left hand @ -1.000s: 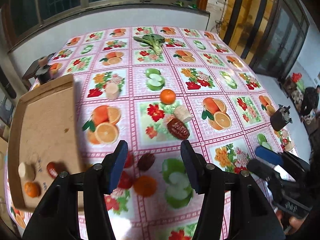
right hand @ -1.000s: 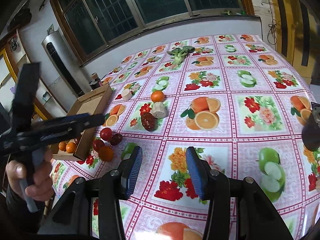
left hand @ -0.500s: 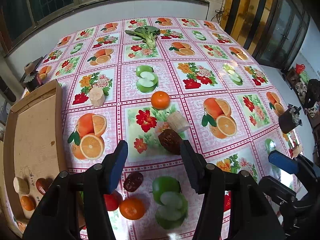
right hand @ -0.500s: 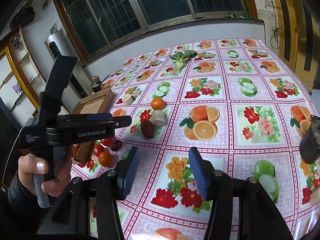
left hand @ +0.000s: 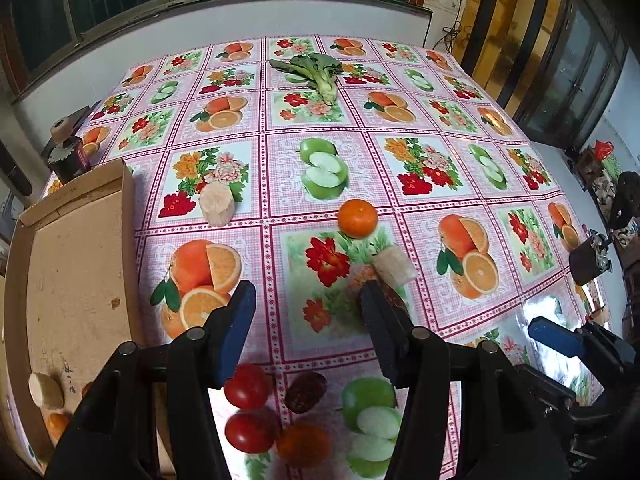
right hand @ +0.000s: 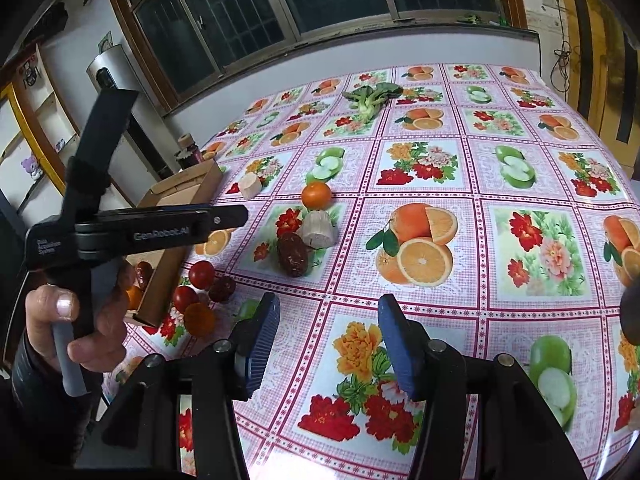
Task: Organize fruits
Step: 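Grasp another beige bun with the left tool while the right tool grasps another red date, then carry the second bun and date toward the cardboard tray with both tools, then open the left tool to drop the bun in the tray while the right tool releases the date, then move both tools away from the tray toward the oranges on the table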
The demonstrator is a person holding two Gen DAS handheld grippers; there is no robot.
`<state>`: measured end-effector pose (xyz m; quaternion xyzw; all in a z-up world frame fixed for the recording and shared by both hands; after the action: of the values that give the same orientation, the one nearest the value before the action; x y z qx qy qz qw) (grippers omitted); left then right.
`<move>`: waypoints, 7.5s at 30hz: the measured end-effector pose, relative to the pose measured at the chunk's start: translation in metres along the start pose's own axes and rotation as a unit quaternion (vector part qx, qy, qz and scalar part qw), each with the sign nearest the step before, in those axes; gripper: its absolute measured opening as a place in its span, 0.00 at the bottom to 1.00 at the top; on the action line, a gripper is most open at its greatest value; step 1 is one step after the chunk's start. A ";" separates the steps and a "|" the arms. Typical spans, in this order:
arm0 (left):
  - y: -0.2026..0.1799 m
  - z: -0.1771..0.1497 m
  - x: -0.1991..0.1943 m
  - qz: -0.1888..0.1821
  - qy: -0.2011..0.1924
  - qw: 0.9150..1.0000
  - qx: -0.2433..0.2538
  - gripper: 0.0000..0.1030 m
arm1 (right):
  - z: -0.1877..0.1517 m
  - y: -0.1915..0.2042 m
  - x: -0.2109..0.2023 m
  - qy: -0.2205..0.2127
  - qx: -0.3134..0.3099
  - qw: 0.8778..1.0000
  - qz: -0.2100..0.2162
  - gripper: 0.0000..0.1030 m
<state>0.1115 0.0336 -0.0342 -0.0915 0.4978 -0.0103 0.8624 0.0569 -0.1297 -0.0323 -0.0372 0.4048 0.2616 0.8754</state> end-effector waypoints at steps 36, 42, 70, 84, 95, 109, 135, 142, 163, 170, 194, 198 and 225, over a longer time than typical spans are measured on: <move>0.066 0.075 0.095 0.056 0.039 0.995 -0.077 0.27 | 0.046 0.036 0.116 0.075 -0.081 0.994 0.022 0.28; 0.061 0.069 0.083 0.045 0.033 0.996 -0.072 0.28 | 0.039 0.032 0.102 0.068 -0.064 0.995 0.024 0.28; 0.054 -0.001 -0.044 0.041 -0.050 0.997 -0.047 0.28 | 0.050 0.050 0.044 0.027 -0.039 0.999 0.016 0.27; 0.105 -0.018 -0.080 0.067 -0.108 0.988 -0.082 0.28 | 0.062 0.100 0.041 0.009 -0.074 0.997 0.018 0.27; 0.140 -0.037 -0.081 0.090 -0.111 0.985 -0.095 0.28 | 0.065 0.135 0.054 0.014 -0.102 0.994 0.031 0.27; 0.161 -0.041 -0.081 0.103 -0.113 0.983 -0.102 0.28 | 0.073 0.149 0.062 0.017 -0.122 0.992 0.033 0.27; 0.221 -0.026 -0.082 0.093 -0.102 0.978 -0.156 0.28 | 0.095 0.183 0.089 0.017 -0.144 0.987 0.071 0.27; 0.257 -0.010 -0.087 0.093 -0.113 0.970 -0.196 0.28 | 0.111 0.210 0.108 0.017 -0.158 0.982 0.102 0.27; 0.281 -0.004 -0.030 0.118 -0.045 0.969 -0.211 0.28 | 0.111 0.254 0.190 0.073 -0.205 0.967 0.129 0.27; 0.278 -0.010 -0.013 0.122 -0.019 0.970 -0.209 0.28 | 0.104 0.256 0.198 0.084 -0.217 0.965 0.123 0.27; 0.273 -0.020 -0.053 0.141 -0.070 0.963 -0.219 0.46 | 0.105 0.240 0.150 0.055 -0.196 0.971 0.123 0.45; 0.264 -0.021 -0.061 0.138 -0.078 0.964 -0.212 0.46 | 0.101 0.233 0.133 0.045 -0.190 0.974 0.119 0.45; 0.184 -0.040 -0.079 0.085 -0.083 0.981 -0.155 0.46 | 0.052 0.119 0.059 0.028 -0.097 0.994 0.037 0.47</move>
<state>0.0234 0.2170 -0.0170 -0.1821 0.4261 0.1477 0.8737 0.0659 0.0119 -0.0230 -0.1139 0.4030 0.3307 0.8457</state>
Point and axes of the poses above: each gripper's, at about its wrist camera, not at the fingertips, and x roughly the way its jaws point, y to its left, z to its top, the point moved 4 cm from there along x, roughly the way its jaws point, and after that the axes turned 15 degrees about -x, right-handed, at the moved point
